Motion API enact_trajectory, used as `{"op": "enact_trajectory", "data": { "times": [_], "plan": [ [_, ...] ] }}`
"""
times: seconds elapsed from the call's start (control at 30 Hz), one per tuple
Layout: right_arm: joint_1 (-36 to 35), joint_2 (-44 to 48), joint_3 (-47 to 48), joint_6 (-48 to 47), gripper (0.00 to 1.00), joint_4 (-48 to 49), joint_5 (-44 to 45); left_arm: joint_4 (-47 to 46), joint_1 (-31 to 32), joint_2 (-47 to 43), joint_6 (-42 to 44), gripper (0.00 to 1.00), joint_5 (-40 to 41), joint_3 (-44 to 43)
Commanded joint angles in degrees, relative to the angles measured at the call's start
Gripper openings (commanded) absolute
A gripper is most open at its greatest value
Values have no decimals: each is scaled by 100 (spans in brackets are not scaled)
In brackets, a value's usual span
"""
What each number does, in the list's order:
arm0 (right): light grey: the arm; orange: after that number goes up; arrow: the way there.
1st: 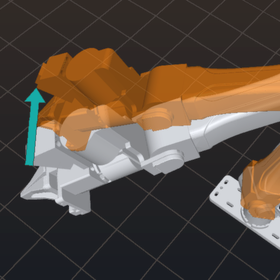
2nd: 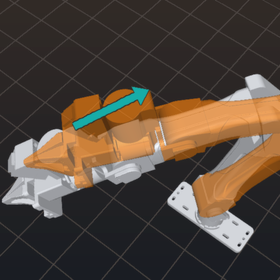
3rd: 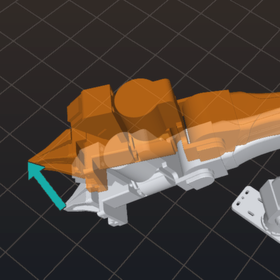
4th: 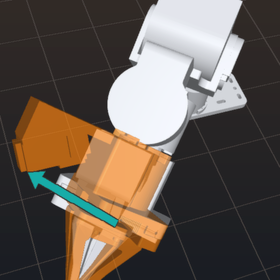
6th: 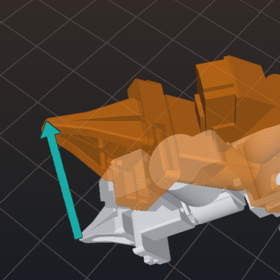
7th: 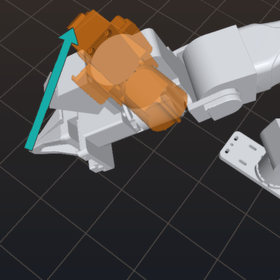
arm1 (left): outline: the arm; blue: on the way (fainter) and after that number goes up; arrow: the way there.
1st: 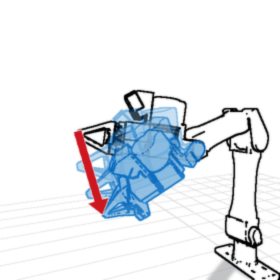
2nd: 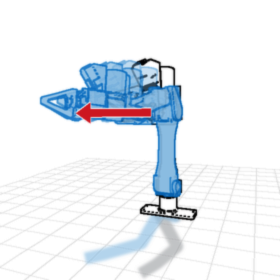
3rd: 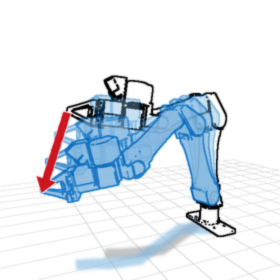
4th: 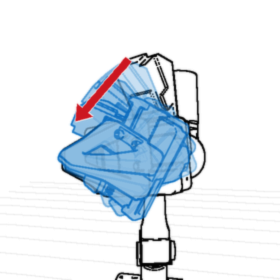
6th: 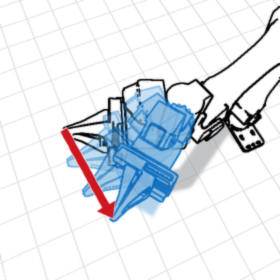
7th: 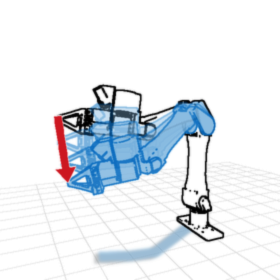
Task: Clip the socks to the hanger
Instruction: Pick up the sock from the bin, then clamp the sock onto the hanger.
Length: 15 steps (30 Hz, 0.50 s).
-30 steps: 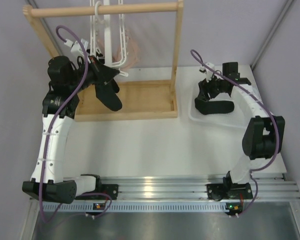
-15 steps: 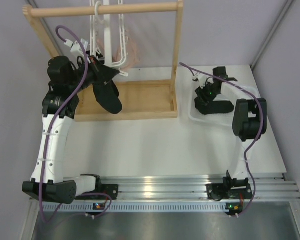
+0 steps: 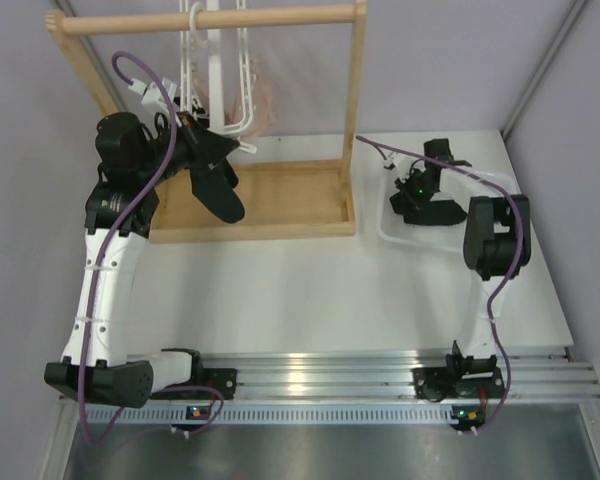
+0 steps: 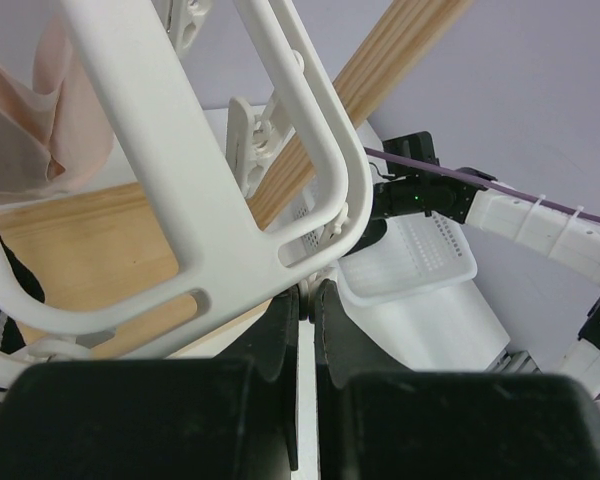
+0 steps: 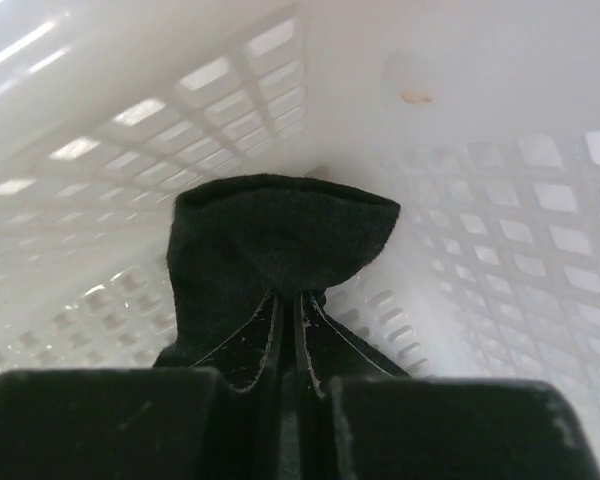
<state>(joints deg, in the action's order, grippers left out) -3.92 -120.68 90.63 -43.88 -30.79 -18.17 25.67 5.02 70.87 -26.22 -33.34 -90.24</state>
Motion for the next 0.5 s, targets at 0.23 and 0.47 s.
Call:
{"op": "enact_trajectory", "data": {
  "times": [0.23, 0.47],
  "plan": [
    [155, 2379, -898, -638, 0, 363, -950, -546, -53, -152, 3, 0, 56, 6],
    [33, 3533, -934, -815, 0, 512, -2118, -554, -53, -205, -24, 0, 39, -3]
  ]
}}
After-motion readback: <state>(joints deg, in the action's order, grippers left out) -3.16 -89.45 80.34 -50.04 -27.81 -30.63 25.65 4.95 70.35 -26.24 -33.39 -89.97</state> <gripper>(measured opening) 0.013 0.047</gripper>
